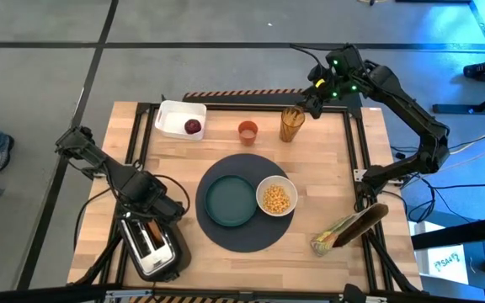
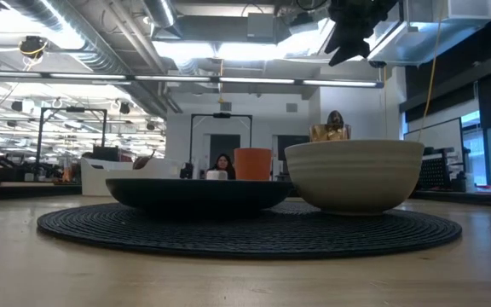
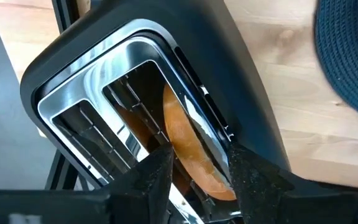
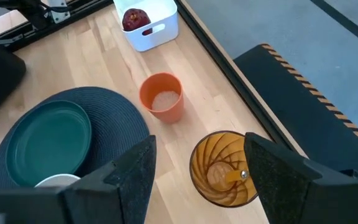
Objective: Arrange a breakfast setting
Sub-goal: Put the bagel on the green plate, then put the red apple on the green plate
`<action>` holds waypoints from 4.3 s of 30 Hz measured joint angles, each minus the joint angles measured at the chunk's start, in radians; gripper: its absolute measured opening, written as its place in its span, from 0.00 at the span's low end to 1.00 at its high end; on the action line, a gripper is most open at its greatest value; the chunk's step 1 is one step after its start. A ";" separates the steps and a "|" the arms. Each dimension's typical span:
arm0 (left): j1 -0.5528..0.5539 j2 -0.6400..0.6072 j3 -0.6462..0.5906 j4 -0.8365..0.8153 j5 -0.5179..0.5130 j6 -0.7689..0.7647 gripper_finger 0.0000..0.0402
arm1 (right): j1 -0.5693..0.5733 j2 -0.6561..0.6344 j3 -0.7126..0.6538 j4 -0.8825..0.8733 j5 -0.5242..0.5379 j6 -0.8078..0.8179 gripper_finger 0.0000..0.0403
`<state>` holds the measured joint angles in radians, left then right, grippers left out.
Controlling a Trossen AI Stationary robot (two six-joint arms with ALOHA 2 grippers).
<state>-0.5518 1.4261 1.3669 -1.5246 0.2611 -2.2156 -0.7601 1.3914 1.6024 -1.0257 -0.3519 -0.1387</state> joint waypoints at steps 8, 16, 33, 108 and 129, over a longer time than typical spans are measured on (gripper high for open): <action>-0.012 -0.020 0.005 0.002 0.055 0.010 0.36 | 0.000 0.000 0.000 0.001 0.000 0.002 0.58; -0.022 -0.020 0.005 -0.001 0.027 -0.005 0.36 | 0.000 0.000 0.000 0.003 0.002 0.004 0.58; -0.026 -0.020 -0.026 0.044 0.021 -0.003 0.19 | 0.000 0.000 0.000 0.015 0.020 0.014 0.58; 0.614 -0.103 -0.786 1.343 -0.191 1.512 0.13 | 0.000 -0.001 0.000 -0.183 0.055 0.210 0.58; 0.661 -0.297 -0.698 1.089 -0.227 1.431 0.48 | 0.000 -0.030 0.000 -0.250 0.081 0.240 0.58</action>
<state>0.1090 1.1295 0.6691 -0.4352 0.0336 -0.7848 -0.7597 1.3616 1.6020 -1.2762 -0.2713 0.1009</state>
